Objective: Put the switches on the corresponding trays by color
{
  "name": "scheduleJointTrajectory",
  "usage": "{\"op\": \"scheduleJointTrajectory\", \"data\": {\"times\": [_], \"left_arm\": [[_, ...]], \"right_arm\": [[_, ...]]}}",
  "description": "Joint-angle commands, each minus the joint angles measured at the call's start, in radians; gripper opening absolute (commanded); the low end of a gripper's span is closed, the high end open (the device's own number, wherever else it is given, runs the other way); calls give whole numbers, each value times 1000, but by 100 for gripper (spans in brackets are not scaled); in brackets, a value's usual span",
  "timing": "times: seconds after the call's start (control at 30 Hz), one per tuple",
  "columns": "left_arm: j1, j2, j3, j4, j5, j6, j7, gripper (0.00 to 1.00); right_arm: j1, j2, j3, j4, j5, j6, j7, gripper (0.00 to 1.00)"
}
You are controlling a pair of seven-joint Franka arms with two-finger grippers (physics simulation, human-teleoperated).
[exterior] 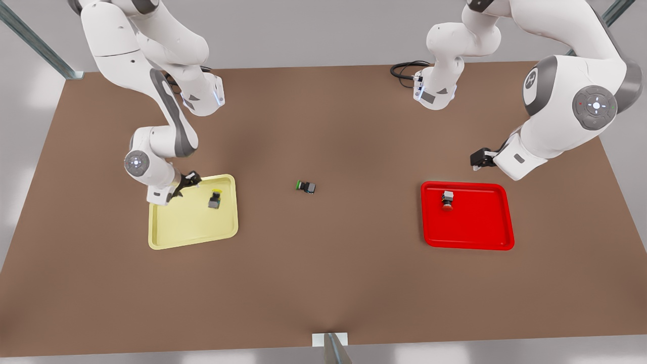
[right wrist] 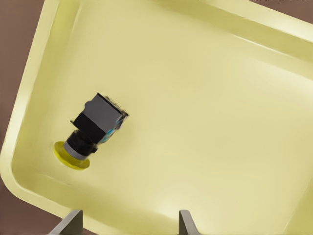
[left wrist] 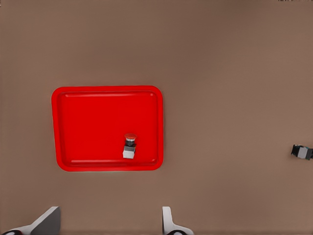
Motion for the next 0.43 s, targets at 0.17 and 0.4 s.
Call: {"op": "scheduleJointTrajectory", "data": {"times": [0.17,0.4], "left_arm": [[0,0,0,0,0,-2,-2,100],[0,0,-6,0,-1,-3,-11,100]], "right_arm": [[4,-155,44,871,9,-1085,411,100],[245,-497,-215,571,-52,-862,531,100]]}}
